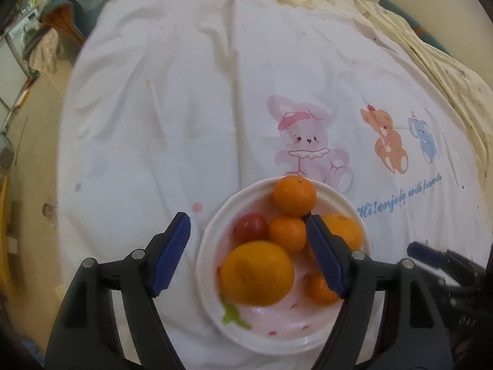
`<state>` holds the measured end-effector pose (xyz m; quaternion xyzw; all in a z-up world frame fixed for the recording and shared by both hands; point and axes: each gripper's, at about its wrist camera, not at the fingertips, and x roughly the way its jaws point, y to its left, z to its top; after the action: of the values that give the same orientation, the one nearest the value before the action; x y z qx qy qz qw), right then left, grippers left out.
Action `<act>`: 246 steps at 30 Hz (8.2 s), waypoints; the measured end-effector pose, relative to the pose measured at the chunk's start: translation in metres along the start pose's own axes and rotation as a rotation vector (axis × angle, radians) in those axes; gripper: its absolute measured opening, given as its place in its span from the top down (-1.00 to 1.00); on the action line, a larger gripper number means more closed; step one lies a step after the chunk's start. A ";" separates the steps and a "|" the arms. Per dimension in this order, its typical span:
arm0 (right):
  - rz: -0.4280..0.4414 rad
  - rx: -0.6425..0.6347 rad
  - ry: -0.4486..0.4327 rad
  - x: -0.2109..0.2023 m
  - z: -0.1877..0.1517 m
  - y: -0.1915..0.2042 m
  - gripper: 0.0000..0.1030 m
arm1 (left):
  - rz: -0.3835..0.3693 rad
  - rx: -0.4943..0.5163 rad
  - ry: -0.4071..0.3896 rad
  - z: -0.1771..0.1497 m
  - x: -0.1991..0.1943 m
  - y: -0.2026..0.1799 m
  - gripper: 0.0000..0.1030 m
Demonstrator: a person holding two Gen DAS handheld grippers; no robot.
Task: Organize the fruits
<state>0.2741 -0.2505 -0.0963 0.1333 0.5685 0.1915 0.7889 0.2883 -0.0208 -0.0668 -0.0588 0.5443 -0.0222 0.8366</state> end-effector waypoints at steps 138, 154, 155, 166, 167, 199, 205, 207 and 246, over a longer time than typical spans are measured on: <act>-0.082 -0.060 0.090 0.044 -0.121 0.085 0.53 | 0.031 -0.260 0.065 -0.151 -0.057 0.079 0.48; -0.014 -0.033 -0.077 -0.060 -0.101 0.056 0.53 | -0.010 -0.198 -0.020 -0.125 -0.098 0.069 0.48; -0.009 -0.034 -0.088 -0.064 -0.095 0.052 0.53 | -0.013 -0.189 -0.022 -0.122 -0.099 0.067 0.48; 0.038 -0.024 -0.147 -0.069 -0.039 0.042 0.53 | -0.019 -0.081 -0.041 -0.069 -0.096 0.041 0.48; 0.048 -0.020 -0.145 -0.065 -0.035 0.042 0.53 | -0.023 -0.077 -0.035 -0.066 -0.093 0.038 0.48; 0.153 0.111 0.004 0.019 -0.010 0.017 -0.10 | -0.088 0.019 0.192 -0.077 0.001 -0.006 0.48; 0.109 0.136 -0.013 0.010 -0.008 0.007 -0.18 | -0.117 0.052 0.239 -0.087 0.013 -0.023 0.48; 0.109 0.144 -0.011 0.009 -0.008 0.004 -0.19 | -0.115 0.076 0.242 -0.088 0.016 -0.031 0.48; -0.060 0.034 -0.179 -0.062 -0.056 0.018 -0.96 | 0.072 0.105 -0.166 -0.095 -0.078 -0.009 -0.86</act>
<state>0.2009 -0.2629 -0.0543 0.1462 0.5025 0.1457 0.8396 0.1704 -0.0291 -0.0327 0.0031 0.4730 -0.0158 0.8809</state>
